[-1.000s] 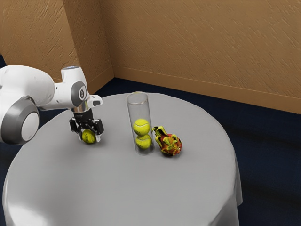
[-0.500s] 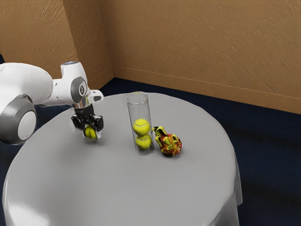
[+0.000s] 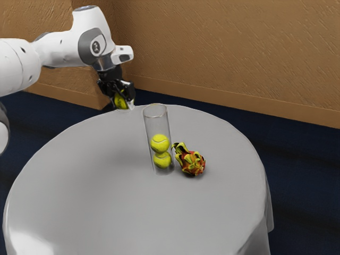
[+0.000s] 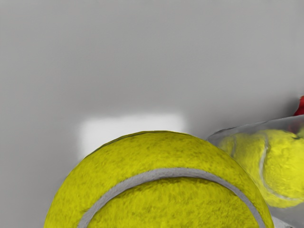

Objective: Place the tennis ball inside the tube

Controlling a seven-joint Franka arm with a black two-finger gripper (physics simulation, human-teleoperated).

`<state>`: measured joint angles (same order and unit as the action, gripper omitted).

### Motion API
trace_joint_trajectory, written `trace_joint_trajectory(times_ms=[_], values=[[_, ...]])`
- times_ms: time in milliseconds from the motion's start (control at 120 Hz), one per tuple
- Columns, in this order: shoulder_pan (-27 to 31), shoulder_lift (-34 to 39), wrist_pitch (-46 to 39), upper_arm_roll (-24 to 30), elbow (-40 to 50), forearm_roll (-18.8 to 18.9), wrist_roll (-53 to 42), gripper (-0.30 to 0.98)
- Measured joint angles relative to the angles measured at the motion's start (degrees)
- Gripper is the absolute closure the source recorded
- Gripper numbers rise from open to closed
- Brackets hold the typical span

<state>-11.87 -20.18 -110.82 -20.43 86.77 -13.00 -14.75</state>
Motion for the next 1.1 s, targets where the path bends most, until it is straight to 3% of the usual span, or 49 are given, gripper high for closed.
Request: trace_joint_trajectory(times_ms=[283, 592, 1100], values=[[-3.8, 0.4, 6.7, 2.8, -6.3, 1.7, 0.3, 0.31], [-6.2, 3.8, 9.9, 4.9, -3.1, 3.9, 1.5, 0.31], [-5.2, -2.0, 11.7, 4.9, -10.3, 4.2, 2.6, 0.31]])
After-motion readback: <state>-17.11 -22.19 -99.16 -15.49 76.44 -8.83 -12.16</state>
